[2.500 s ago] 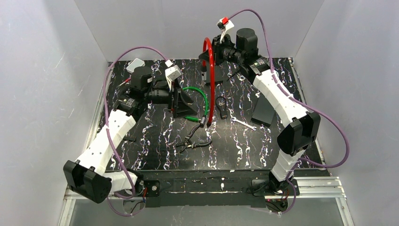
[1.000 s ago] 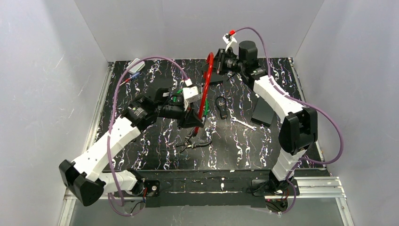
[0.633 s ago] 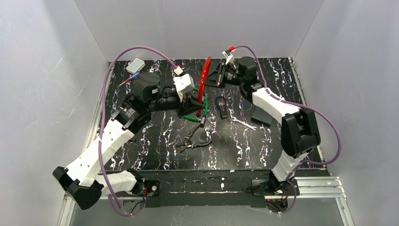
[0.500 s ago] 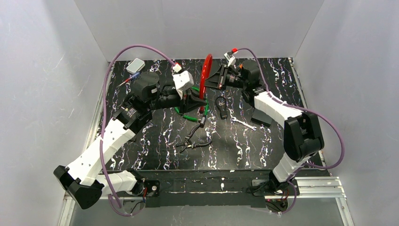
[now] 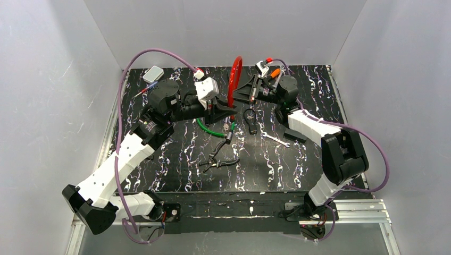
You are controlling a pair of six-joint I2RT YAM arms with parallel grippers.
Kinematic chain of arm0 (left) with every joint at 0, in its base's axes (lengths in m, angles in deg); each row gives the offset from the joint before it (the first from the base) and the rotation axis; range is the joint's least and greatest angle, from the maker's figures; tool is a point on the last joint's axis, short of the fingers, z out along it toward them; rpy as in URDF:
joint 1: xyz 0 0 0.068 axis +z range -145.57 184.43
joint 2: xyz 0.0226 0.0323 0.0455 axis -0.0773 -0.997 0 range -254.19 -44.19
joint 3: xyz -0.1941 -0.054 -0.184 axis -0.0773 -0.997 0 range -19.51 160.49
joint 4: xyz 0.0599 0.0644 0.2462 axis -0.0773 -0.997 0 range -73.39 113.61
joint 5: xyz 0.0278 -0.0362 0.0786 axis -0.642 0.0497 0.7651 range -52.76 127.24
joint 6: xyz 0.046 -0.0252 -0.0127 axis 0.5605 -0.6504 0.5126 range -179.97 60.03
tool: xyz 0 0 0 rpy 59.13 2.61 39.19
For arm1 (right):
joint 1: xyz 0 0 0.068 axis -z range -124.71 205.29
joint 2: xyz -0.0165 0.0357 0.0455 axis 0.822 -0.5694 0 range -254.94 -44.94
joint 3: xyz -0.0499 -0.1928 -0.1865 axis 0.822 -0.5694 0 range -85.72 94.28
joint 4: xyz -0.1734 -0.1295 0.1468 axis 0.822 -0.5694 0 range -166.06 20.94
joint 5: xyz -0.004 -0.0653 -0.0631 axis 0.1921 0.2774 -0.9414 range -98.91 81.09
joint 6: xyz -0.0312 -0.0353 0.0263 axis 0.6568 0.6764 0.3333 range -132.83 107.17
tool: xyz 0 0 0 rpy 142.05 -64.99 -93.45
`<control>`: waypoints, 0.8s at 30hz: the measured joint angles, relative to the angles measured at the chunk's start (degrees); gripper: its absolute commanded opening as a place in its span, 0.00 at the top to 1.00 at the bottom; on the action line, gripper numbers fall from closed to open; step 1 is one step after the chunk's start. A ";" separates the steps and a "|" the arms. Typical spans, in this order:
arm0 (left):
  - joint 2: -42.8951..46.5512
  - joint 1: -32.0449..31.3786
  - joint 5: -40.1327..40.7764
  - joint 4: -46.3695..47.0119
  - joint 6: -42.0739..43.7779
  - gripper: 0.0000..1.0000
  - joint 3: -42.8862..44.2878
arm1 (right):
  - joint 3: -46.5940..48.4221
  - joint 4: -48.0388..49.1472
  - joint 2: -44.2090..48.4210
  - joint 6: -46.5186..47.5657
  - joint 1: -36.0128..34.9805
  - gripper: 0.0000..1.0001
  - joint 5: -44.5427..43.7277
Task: Lock with the key
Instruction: Lock the lock.
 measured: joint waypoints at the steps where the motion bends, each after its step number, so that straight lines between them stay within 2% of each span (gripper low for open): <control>1: -0.01 -0.01 0.13 0.00 0.43 1.00 0.00 | -0.03 0.51 0.00 -0.56 0.00 0.99 0.09; 24: -0.09 0.79 2.47 1.42 3.34 1.00 -2.02 | -2.05 2.55 0.00 -3.33 0.00 0.99 1.04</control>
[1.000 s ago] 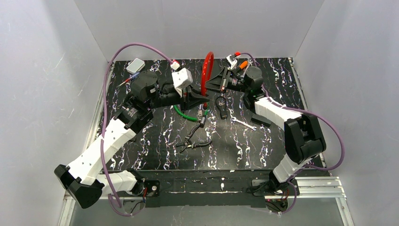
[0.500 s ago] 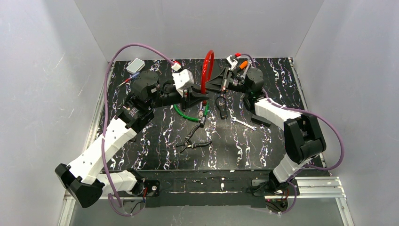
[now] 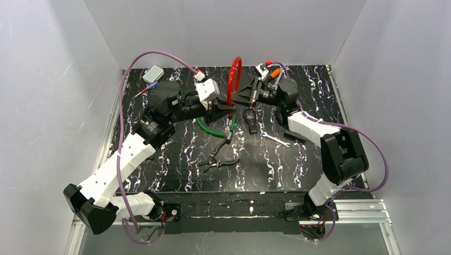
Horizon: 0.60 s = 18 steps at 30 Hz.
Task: Lock with the key
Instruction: Lock the lock.
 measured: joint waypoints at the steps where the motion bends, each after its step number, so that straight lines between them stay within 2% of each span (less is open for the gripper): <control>1: -0.02 0.00 0.00 0.11 0.00 1.00 -0.06 | -0.13 0.16 0.00 -0.33 0.00 0.99 -0.03; 18: -0.75 0.48 -0.90 2.68 2.14 1.00 -1.78 | -1.79 2.78 0.09 -3.65 -0.02 0.99 0.16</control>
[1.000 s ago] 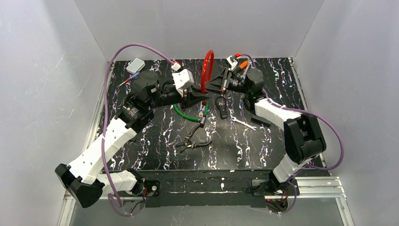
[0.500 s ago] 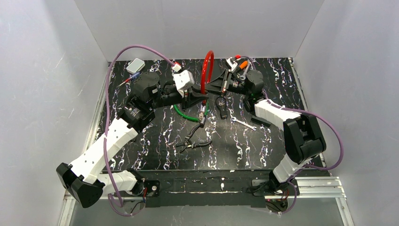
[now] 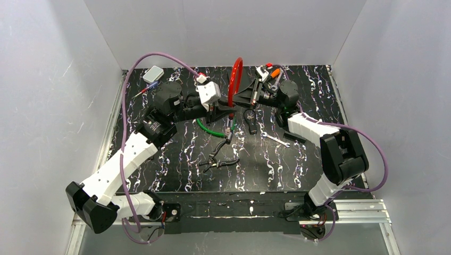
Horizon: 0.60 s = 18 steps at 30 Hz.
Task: Lock with the key
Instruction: Lock the lock.
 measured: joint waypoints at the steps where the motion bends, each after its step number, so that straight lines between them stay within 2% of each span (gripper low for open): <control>1: 0.03 0.05 -0.75 0.26 0.44 1.00 -0.32 | 0.00 0.26 0.00 -0.37 0.01 0.99 0.01; 6: 1.76 0.13 -3.95 2.41 4.13 1.00 -4.09 | -0.06 1.69 -0.07 -2.48 0.01 0.99 -0.01; 18: 7.79 0.13 -2.61 10.00 14.10 1.00 -13.77 | -1.37 6.82 -2.69 -7.64 0.00 0.99 -0.65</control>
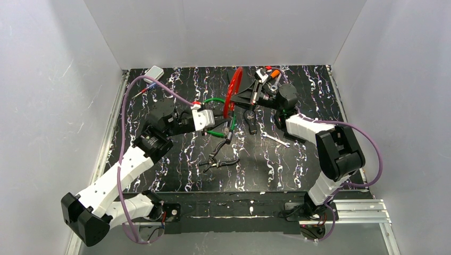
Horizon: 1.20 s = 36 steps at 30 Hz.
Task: Lock with the key
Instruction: Lock the lock.
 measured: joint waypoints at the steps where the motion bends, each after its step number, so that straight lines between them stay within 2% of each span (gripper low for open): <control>1: 0.28 -0.01 -0.16 0.38 1.14 1.00 -0.53 | -0.27 0.32 0.00 -0.11 0.00 0.99 -0.08; 10: 6.39 -1.86 -3.68 4.47 20.47 1.00 -13.41 | -1.58 1.98 0.00 -1.47 -0.60 0.99 0.08; 23: 0.59 -3.02 9.70 2.93 1.99 0.99 -4.19 | -1.35 3.09 -0.50 -4.44 0.58 0.99 -2.96; 32: -7.94 -0.98 16.19 -9.79 -10.88 0.93 9.59 | -0.05 -9.63 -0.15 3.27 0.81 0.99 -2.96; 36: -10.72 -0.15 16.92 -13.68 -13.57 0.87 12.26 | -0.05 -15.00 0.11 5.88 0.83 0.99 -3.57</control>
